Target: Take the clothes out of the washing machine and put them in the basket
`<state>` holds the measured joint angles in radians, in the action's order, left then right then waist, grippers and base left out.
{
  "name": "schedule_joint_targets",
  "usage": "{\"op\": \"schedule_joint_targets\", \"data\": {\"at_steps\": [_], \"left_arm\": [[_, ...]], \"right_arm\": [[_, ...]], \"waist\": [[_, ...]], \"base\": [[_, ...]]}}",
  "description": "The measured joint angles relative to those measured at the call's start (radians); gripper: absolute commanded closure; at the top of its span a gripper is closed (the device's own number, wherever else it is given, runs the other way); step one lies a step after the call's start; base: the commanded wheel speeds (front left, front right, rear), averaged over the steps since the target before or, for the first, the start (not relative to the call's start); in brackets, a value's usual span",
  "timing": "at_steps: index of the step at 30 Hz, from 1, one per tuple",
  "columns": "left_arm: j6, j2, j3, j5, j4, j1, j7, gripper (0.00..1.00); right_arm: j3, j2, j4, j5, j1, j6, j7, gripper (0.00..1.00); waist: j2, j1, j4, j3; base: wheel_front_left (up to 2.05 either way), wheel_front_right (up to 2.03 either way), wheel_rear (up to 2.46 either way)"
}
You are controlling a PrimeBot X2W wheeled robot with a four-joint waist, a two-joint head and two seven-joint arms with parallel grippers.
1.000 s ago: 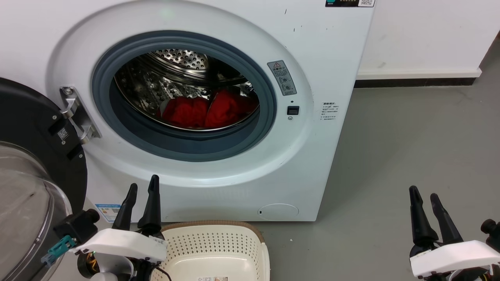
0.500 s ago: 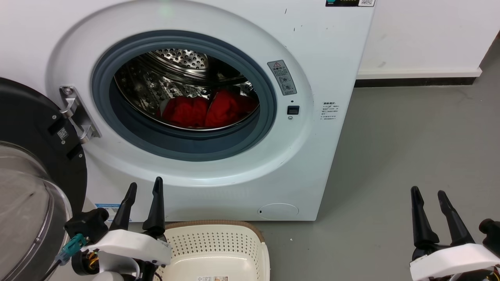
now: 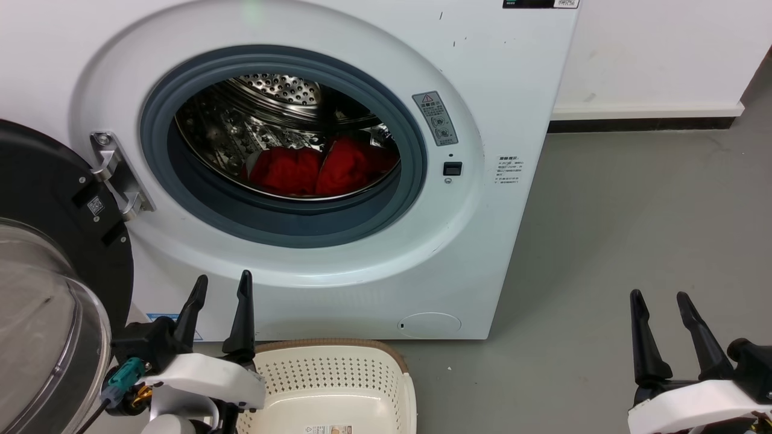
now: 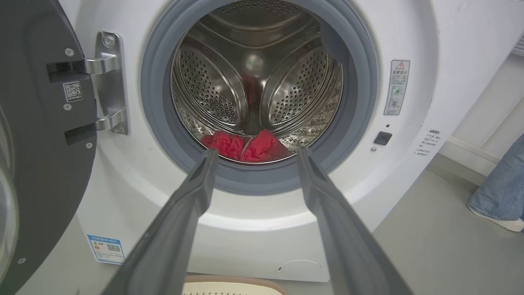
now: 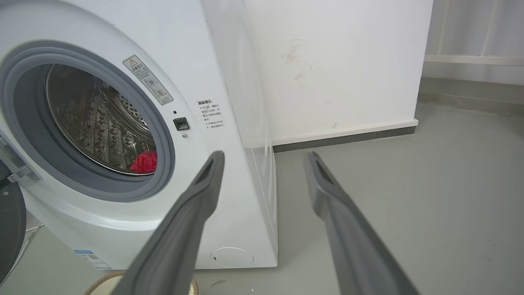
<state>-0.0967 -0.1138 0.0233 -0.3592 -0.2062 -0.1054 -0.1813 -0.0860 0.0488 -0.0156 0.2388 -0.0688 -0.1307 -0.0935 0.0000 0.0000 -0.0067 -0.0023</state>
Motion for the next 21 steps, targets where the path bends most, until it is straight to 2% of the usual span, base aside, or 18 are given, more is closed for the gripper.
{"op": "schedule_joint_targets", "data": {"at_steps": [21], "left_arm": [[0.006,-0.005,0.002,0.198,-0.039,-0.008,-0.051,0.00]], "right_arm": [[0.009,0.000,0.000,-0.190,-0.015,0.000,-0.047,0.00]], "waist": [[0.0000,0.0000,-0.004,-0.002]], "base": [[0.00,0.00,0.00]]}}
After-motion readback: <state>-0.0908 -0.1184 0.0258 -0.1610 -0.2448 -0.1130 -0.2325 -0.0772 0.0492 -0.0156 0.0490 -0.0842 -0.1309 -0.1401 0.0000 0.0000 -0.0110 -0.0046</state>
